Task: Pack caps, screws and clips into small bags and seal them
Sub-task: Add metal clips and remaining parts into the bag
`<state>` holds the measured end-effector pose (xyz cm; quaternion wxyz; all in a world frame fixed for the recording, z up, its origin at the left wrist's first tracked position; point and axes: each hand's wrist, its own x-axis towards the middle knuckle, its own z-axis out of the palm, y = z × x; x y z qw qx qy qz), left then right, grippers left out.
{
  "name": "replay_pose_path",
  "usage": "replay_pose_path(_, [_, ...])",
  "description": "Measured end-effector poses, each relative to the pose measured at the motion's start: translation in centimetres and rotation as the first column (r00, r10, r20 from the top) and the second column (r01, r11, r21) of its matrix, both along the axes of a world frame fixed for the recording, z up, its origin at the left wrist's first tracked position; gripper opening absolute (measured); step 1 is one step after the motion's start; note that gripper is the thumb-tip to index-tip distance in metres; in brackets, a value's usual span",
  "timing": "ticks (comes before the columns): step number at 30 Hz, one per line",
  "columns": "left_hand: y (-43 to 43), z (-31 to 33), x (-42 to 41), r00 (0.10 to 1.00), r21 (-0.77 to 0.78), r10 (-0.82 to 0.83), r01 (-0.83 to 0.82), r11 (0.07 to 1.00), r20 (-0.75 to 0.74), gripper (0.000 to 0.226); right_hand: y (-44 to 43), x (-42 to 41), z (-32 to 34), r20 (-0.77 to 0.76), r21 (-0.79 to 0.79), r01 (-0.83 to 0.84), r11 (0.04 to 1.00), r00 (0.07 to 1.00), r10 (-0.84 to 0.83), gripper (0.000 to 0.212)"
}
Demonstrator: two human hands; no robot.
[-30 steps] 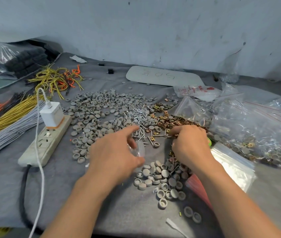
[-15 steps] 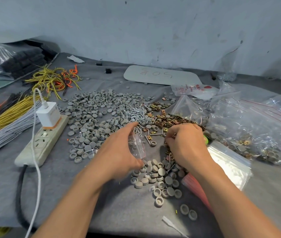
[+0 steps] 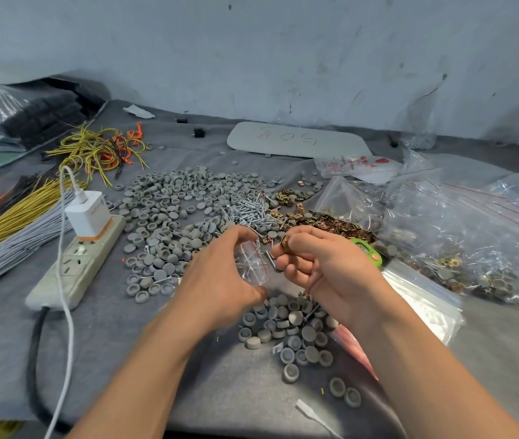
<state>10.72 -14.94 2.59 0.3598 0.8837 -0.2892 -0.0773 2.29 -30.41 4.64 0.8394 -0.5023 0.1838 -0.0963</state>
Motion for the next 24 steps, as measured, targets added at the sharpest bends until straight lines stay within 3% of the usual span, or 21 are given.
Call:
replay_pose_path(4, [-0.1,0.1,-0.1,1.0,0.009,0.008,-0.008,1.0,-0.003,0.088,-0.5,-0.1,-0.1,0.01,0.057,-0.118,0.991,0.993,0.118,0.031])
replay_pose_path(8, [-0.1,0.2,-0.3,1.0,0.012,0.002,-0.002,1.0,0.013,0.093,-0.6,0.0,-0.4,0.032,-0.011,-0.18,0.984,0.983,0.18,0.035])
replay_pose_path(13, [0.1,0.4,-0.3,1.0,-0.006,-0.017,0.017,1.0,0.006,0.099,-0.5,0.0,-0.9,0.01,-0.1,-0.157,0.983,0.987,0.159,0.035])
replay_pose_path(15, [0.2,0.4,-0.3,1.0,-0.02,-0.021,0.021,1.0,-0.001,0.101,-0.1,0.1,-0.8,0.002,-0.224,-0.07,0.972,0.997,0.072,0.03])
replay_pose_path(17, [0.3,0.4,-0.4,0.999,-0.036,-0.032,0.032,0.999,-0.001,0.102,0.2,0.2,-0.6,0.047,-0.483,0.084,0.872,0.996,-0.071,0.029])
replay_pose_path(20, [0.1,0.6,-0.7,0.998,-0.052,-0.056,0.057,0.997,0.018,0.104,0.9,0.2,-0.5,0.176,-0.855,0.22,0.469,0.975,-0.137,0.026])
replay_pose_path(21, [0.1,0.7,-0.9,0.998,-0.057,-0.065,0.067,0.996,0.026,0.104,1.3,0.1,-0.6,0.185,-0.891,0.208,0.403,0.978,-0.097,0.025])
replay_pose_path(24, [-0.1,0.9,-0.9,0.996,-0.12,-0.083,0.085,0.989,0.026,0.096,2.4,0.4,-1.2,0.136,-0.927,0.131,0.35,0.991,-0.01,0.02])
